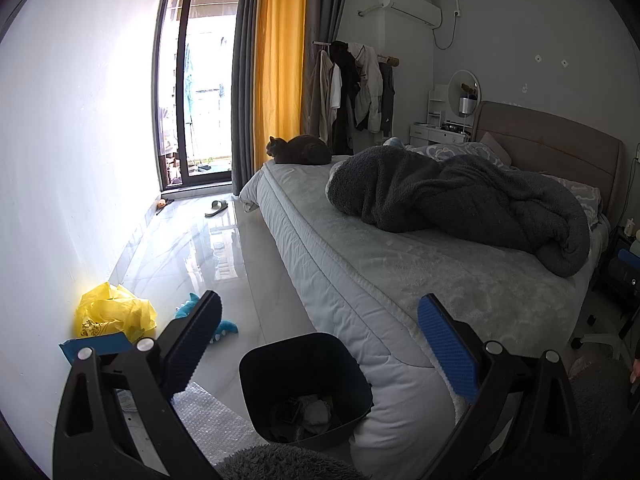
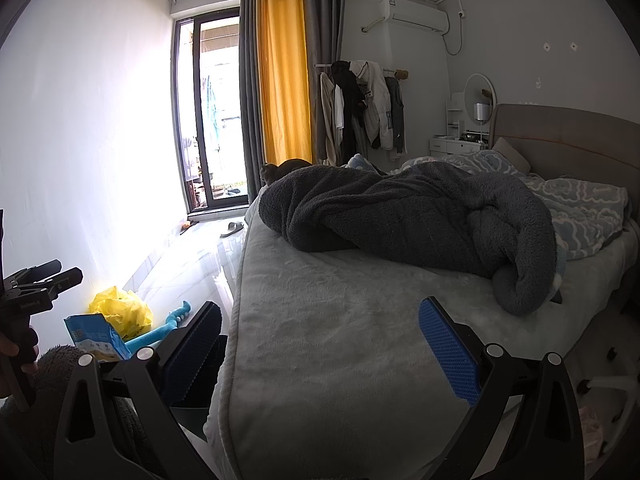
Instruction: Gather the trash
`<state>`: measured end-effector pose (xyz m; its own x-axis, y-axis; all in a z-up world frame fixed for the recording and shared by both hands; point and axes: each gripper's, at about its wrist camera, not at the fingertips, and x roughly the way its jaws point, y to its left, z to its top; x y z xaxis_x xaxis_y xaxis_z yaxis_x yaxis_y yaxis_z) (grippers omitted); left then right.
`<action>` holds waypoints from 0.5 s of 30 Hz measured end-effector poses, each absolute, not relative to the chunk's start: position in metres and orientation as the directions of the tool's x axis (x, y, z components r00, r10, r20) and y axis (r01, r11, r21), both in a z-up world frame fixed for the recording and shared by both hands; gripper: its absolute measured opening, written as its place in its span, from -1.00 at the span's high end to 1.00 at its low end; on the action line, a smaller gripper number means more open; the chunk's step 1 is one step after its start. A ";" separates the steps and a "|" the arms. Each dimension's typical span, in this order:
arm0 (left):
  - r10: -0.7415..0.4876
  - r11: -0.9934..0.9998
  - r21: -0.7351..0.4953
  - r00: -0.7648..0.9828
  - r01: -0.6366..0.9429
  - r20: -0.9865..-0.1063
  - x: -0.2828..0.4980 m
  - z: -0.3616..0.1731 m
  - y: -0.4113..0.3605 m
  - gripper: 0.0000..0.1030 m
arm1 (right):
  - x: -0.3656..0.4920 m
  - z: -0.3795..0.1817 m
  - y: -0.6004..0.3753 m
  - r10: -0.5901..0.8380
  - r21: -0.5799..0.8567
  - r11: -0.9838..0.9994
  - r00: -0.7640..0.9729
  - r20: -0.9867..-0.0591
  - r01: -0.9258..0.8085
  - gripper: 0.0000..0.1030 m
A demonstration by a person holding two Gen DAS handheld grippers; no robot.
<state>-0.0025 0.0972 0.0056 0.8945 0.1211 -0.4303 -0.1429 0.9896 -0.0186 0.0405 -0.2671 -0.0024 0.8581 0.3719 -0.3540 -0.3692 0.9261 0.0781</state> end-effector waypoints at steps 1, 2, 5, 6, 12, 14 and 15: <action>0.121 0.990 -0.019 0.895 -0.143 -0.430 -0.003 0.006 0.097 -0.94 | 0.040 -0.002 -0.267 0.372 0.079 0.926 0.858 -0.354 -0.369 -0.94; 0.121 0.990 -0.019 0.895 -0.143 -0.430 -0.003 0.006 0.097 -0.94 | 0.041 -0.002 -0.267 0.372 0.079 0.926 0.858 -0.355 -0.369 -0.94; 0.121 0.990 -0.019 0.894 -0.143 -0.431 -0.002 0.006 0.097 -0.94 | 0.041 -0.002 -0.267 0.372 0.078 0.926 0.858 -0.354 -0.369 -0.94; 0.121 0.990 -0.018 0.894 -0.142 -0.431 -0.002 0.005 0.097 -0.94 | 0.041 -0.002 -0.267 0.372 0.078 0.926 0.858 -0.355 -0.369 -0.94; 0.114 0.991 -0.021 0.894 -0.136 -0.433 -0.004 0.005 0.097 -0.94 | 0.041 -0.002 -0.267 0.372 0.078 0.926 0.858 -0.355 -0.370 -0.94; 0.116 0.990 -0.019 0.894 -0.137 -0.432 -0.004 0.005 0.097 -0.94 | 0.041 -0.002 -0.267 0.373 0.078 0.926 0.858 -0.354 -0.370 -0.94; 0.117 0.990 -0.018 0.894 -0.138 -0.432 -0.004 0.005 0.097 -0.94 | 0.041 -0.002 -0.267 0.373 0.078 0.926 0.858 -0.354 -0.370 -0.94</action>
